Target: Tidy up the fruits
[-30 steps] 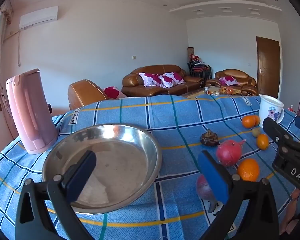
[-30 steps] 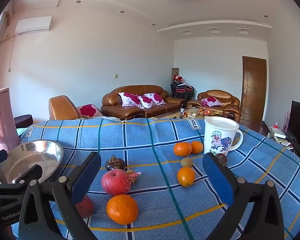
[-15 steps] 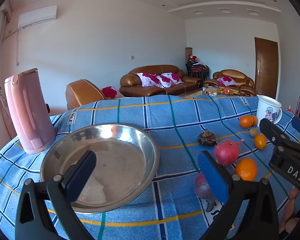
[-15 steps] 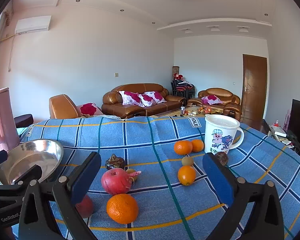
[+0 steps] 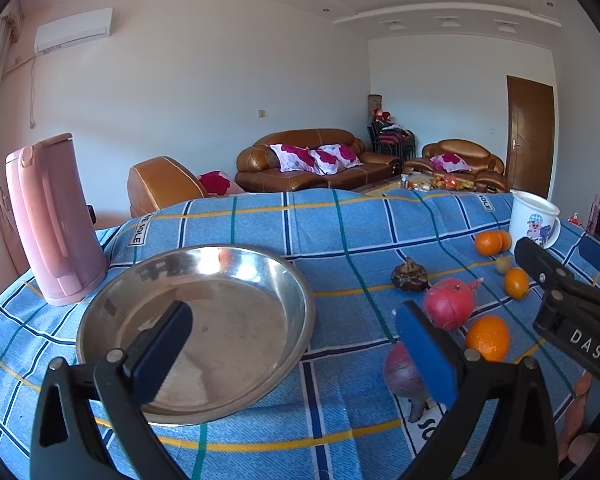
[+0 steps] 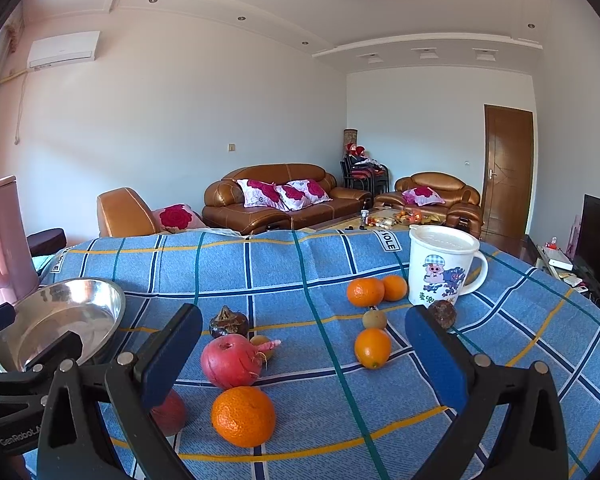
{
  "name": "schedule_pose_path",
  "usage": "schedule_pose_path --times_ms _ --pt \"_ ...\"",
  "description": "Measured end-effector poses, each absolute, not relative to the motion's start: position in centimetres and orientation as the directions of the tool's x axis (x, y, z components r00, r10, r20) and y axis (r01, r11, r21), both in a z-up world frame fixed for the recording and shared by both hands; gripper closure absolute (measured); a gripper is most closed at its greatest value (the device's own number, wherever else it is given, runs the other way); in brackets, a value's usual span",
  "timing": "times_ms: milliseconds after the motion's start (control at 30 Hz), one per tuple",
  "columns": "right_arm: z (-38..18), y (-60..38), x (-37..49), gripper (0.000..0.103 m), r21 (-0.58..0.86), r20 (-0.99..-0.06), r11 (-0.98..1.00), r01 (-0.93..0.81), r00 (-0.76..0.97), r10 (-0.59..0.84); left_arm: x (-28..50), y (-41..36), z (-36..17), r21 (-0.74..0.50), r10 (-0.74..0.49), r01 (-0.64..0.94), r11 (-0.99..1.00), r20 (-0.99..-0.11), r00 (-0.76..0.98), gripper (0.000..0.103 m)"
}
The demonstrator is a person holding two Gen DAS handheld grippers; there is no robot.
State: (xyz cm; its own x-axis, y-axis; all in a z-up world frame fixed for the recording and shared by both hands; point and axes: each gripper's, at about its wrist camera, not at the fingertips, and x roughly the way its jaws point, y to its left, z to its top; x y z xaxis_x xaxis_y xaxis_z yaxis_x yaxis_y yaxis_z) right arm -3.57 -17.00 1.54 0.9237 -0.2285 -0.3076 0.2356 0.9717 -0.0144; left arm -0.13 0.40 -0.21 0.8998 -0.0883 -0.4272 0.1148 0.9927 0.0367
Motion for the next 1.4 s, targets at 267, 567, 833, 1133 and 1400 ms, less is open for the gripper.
schedule_pose_path --times_ms 267,567,833,1133,1400 --pt "1.5 -17.0 -3.6 0.001 -0.014 -0.309 0.972 0.235 0.923 -0.228 -0.1 0.4 -0.2 0.035 -0.092 0.118 0.992 -0.429 0.899 0.0" --pt "1.5 -17.0 -3.5 0.001 -0.014 -0.309 0.972 0.235 0.923 -0.227 -0.1 0.4 -0.3 0.032 -0.096 0.121 0.992 -0.431 0.897 0.0" --pt "1.5 -17.2 -3.5 0.001 -0.001 -0.321 0.971 0.241 0.919 -0.228 -0.1 0.3 -0.3 0.024 -0.113 0.138 0.99 -0.439 0.891 0.0" --pt "1.4 -17.6 -3.2 0.001 0.02 -0.342 0.97 0.242 0.913 -0.221 -0.2 0.1 -0.4 0.026 -0.127 0.154 0.988 -0.442 0.888 0.0" --pt "1.0 -19.0 -2.7 0.001 0.078 -0.397 0.964 0.253 0.895 -0.202 0.0 0.1 -0.6 0.014 -0.142 0.168 0.986 -0.465 0.874 0.0"
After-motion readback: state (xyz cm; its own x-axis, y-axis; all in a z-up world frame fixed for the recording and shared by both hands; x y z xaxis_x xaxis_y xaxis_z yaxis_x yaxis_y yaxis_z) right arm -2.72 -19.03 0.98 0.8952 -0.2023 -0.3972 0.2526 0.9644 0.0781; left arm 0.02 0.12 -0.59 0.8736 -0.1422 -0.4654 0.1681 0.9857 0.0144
